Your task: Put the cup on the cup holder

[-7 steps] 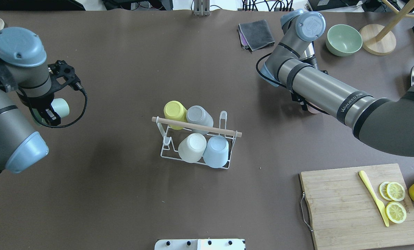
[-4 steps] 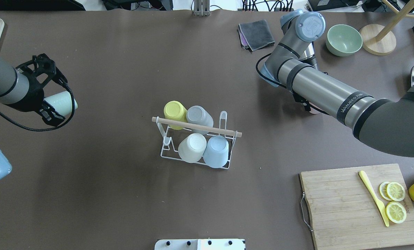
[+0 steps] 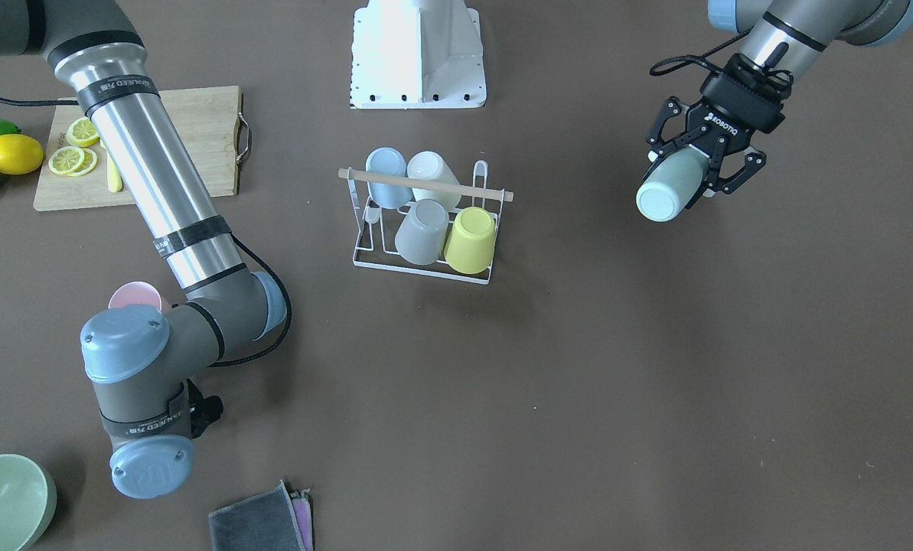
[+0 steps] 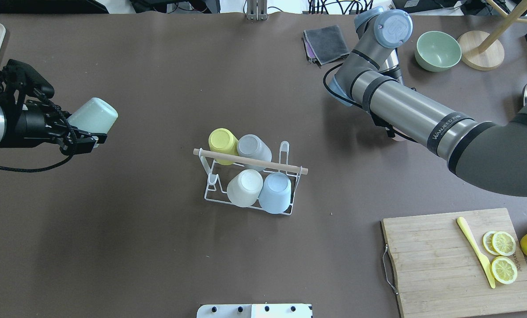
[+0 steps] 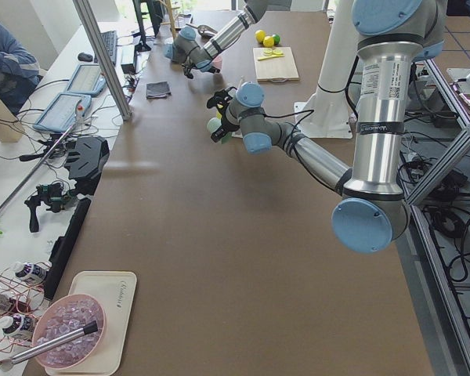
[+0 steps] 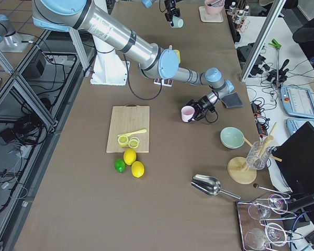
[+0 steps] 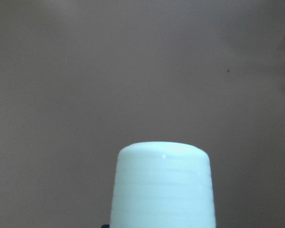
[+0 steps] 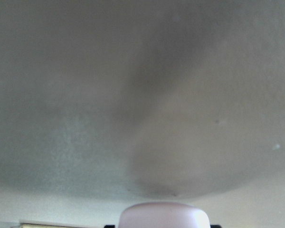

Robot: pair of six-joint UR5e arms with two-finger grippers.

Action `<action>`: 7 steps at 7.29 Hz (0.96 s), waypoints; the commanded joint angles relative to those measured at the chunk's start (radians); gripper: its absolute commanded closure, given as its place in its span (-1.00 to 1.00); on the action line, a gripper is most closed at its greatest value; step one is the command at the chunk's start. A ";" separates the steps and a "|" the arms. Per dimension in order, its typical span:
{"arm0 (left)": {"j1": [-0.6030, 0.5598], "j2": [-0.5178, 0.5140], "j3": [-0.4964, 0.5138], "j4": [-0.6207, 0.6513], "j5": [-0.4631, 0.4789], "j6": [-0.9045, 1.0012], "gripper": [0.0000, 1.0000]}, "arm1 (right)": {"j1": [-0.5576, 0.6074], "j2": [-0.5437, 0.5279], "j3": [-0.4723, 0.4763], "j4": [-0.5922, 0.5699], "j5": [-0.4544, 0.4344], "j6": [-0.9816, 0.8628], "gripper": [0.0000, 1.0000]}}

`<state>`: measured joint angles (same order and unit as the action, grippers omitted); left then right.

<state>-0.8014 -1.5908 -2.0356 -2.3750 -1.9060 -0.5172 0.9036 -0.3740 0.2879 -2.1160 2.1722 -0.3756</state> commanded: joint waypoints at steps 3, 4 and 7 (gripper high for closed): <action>0.351 0.034 0.018 -0.404 0.668 0.023 0.17 | 0.075 0.023 0.207 -0.122 -0.008 -0.006 1.00; 0.435 0.031 0.020 -0.444 0.784 0.046 0.17 | 0.102 0.009 0.300 -0.146 -0.006 -0.009 1.00; 0.680 0.014 0.044 -0.557 1.118 0.169 0.20 | 0.172 -0.118 0.701 -0.182 0.020 0.000 1.00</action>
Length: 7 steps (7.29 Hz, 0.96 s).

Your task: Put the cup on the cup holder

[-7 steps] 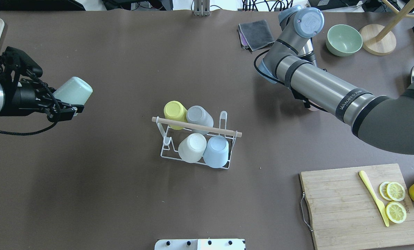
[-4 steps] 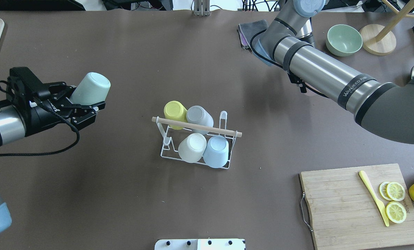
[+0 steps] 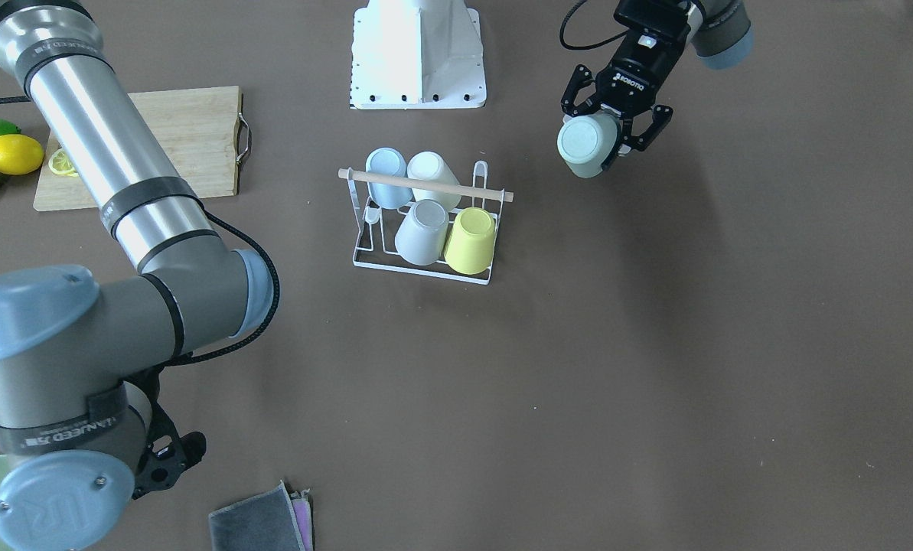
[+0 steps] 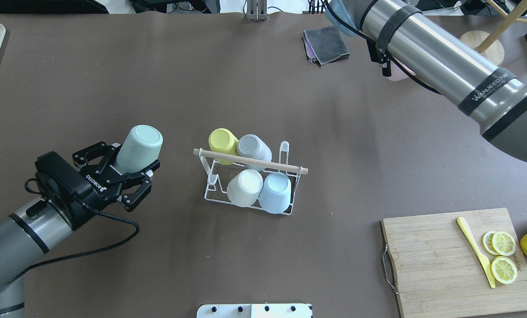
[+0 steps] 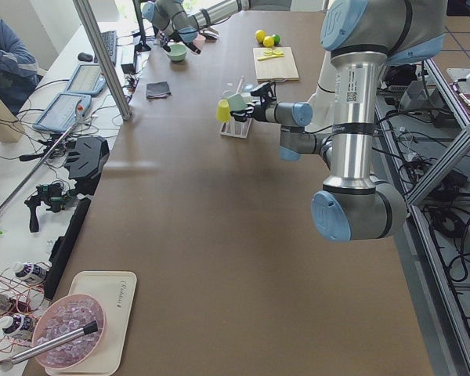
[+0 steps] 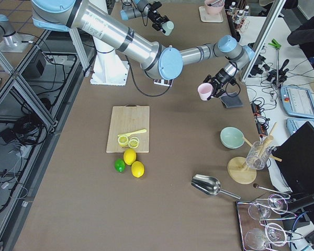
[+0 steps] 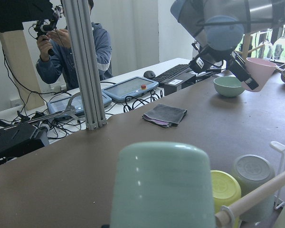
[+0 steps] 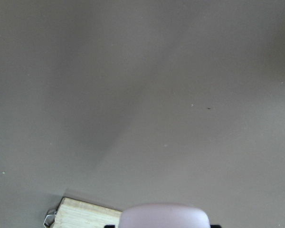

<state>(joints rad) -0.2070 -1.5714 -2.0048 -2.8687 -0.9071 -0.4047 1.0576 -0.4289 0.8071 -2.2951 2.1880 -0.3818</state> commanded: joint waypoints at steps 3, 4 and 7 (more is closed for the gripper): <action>0.193 -0.097 0.116 -0.157 0.281 0.133 0.19 | 0.045 -0.325 0.733 0.069 0.004 0.157 1.00; 0.222 -0.102 0.138 -0.209 0.309 0.159 0.18 | 0.029 -0.420 0.838 0.191 0.006 0.278 1.00; 0.235 -0.179 0.284 -0.364 0.343 0.165 0.17 | 0.013 -0.549 0.886 0.628 0.004 0.540 1.00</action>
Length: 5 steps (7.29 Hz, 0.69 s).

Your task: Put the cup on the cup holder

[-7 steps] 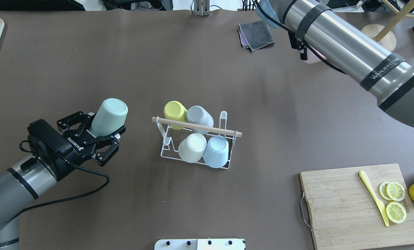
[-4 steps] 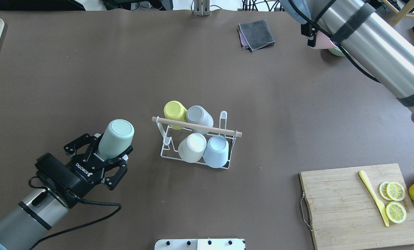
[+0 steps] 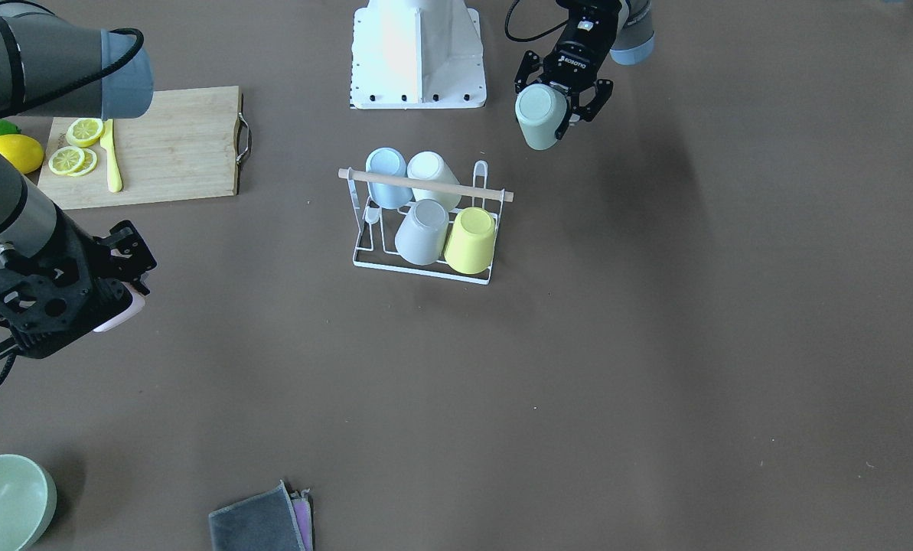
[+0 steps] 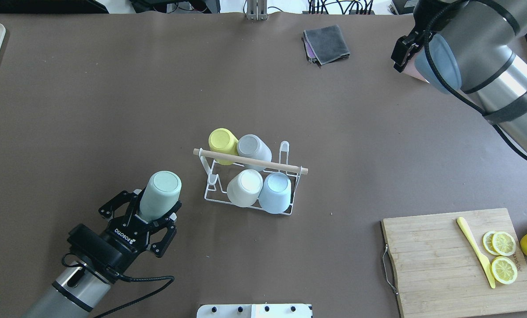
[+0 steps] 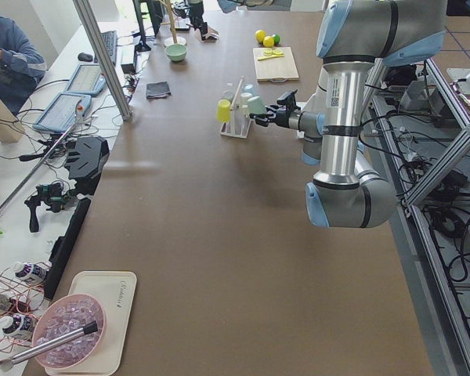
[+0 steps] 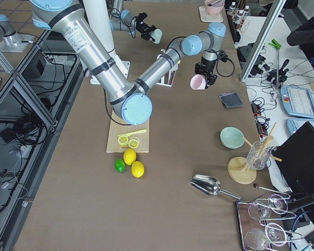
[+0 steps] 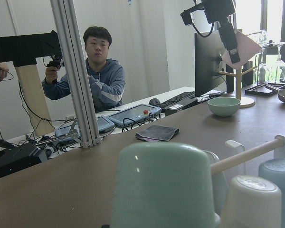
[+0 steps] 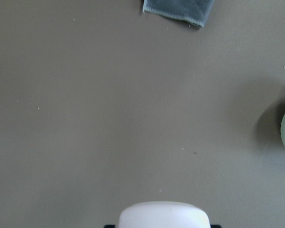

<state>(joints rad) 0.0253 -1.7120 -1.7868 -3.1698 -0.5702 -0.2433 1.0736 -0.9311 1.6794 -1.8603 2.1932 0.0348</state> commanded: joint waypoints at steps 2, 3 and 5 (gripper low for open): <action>-0.005 -0.086 0.082 -0.067 -0.007 0.012 0.17 | -0.003 -0.113 0.013 0.498 -0.013 0.249 1.00; -0.024 -0.110 0.078 -0.070 -0.031 0.057 0.17 | -0.003 -0.158 0.013 0.686 -0.019 0.325 1.00; -0.070 -0.156 0.092 -0.062 -0.085 0.061 0.17 | -0.027 -0.189 -0.006 0.969 -0.096 0.369 1.00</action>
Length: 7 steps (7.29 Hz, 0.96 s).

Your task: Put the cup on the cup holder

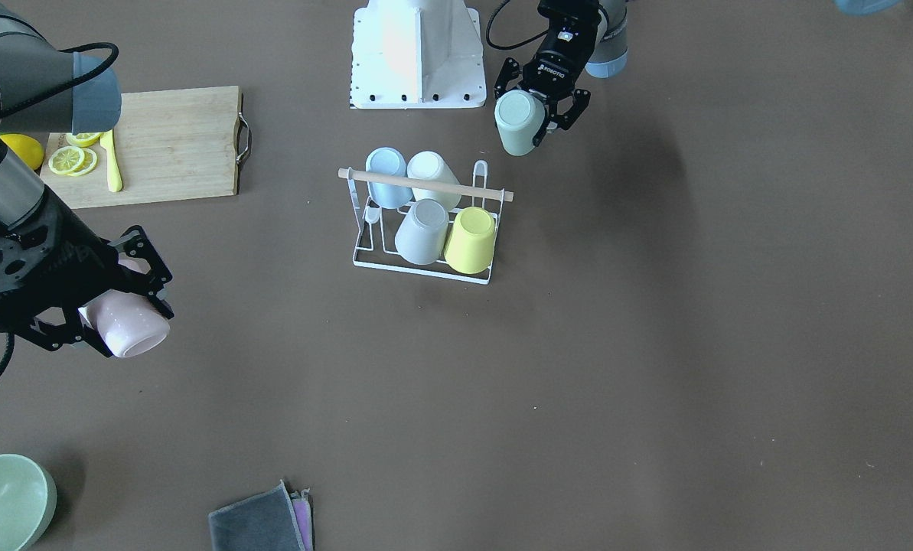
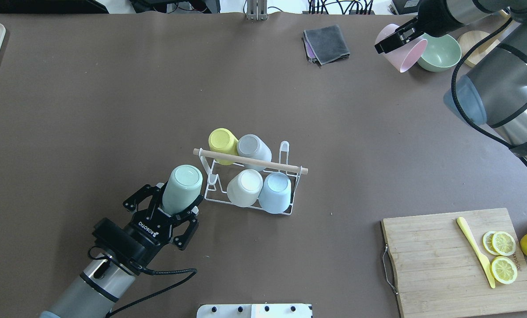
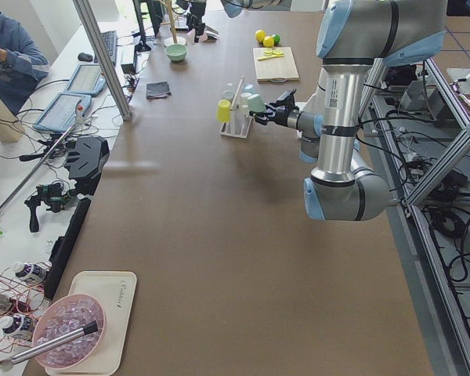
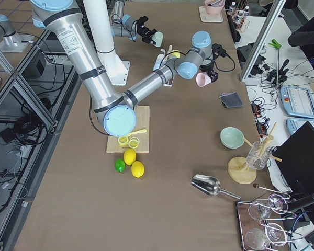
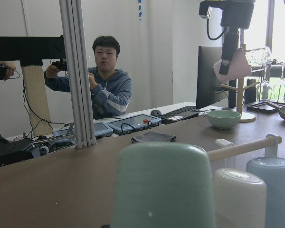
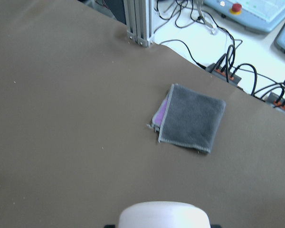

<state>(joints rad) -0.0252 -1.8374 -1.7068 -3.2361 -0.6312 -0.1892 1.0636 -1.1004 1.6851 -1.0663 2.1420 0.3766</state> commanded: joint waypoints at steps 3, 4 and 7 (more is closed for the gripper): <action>-0.025 -0.052 0.015 0.002 -0.024 0.007 0.17 | -0.141 -0.026 -0.089 0.505 -0.259 0.048 1.00; -0.036 -0.054 0.015 0.002 -0.025 0.007 0.17 | -0.167 -0.027 -0.126 0.646 -0.313 0.080 1.00; -0.061 -0.098 0.079 0.004 -0.041 0.005 0.17 | -0.203 -0.027 -0.369 1.213 -0.393 0.166 1.00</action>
<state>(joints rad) -0.0753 -1.9167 -1.6546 -3.2323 -0.6657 -0.1829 0.8836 -1.1321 1.4309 -0.0929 1.7922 0.5244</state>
